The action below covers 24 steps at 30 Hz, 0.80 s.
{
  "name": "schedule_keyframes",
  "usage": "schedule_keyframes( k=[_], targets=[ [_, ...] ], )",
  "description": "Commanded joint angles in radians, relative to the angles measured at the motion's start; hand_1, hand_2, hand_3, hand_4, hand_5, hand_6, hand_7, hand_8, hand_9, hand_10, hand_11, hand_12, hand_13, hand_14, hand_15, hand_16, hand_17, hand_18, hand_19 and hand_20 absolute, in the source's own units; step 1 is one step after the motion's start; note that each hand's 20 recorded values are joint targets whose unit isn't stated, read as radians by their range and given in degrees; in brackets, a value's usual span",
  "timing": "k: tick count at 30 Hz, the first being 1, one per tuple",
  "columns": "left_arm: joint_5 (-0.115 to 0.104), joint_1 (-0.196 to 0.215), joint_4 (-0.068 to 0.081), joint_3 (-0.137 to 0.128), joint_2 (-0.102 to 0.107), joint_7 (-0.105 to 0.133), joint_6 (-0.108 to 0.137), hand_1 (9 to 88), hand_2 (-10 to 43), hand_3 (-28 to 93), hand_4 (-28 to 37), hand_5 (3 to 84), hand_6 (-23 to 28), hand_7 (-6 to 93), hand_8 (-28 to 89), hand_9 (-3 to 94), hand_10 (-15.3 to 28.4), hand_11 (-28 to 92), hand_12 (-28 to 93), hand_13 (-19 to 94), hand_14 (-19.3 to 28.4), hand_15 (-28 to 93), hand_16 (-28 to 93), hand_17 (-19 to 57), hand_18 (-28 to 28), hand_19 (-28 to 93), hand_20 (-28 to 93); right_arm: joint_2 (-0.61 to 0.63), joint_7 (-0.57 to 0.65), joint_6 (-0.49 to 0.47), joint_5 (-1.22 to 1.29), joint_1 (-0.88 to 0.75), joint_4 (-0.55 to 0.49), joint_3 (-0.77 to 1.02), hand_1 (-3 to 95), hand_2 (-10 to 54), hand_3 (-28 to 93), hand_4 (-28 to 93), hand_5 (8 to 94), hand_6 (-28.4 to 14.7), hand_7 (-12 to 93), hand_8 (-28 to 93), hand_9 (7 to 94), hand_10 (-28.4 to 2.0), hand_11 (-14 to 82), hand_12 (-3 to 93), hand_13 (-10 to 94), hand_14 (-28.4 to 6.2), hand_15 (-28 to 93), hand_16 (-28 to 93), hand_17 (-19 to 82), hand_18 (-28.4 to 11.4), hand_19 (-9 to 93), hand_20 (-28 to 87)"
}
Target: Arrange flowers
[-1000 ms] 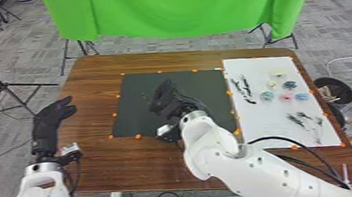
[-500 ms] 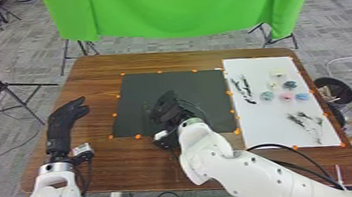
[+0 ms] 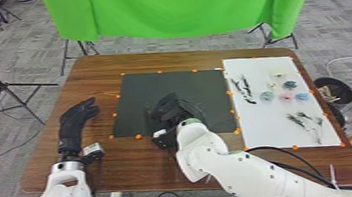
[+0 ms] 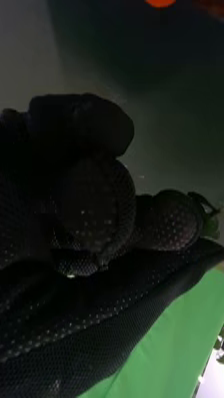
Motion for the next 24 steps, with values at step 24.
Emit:
schedule_keyframes(
  k=[24],
  targets=[
    [-0.008, -0.02, 0.031, 0.039, -0.036, -0.007, -0.022, 22.8, 11.5, 77, -28.3, 51.0, -0.3, 17.9, -9, 52.0, 12.8, 22, 13, 43, 15.8, 26, -2, 12.9, 10.9, 5, 21, -0.057, -0.078, 0.051, 0.119, 0.027, 0.039, -0.063, 60.6, -9.5, 62, 4, 71.2, -5.7, 55, -5, 92.5, -13.7, 19.0, 45.5, 94, -1.6, 51, 26, 78, -3.4, 72, 47]
  ],
)
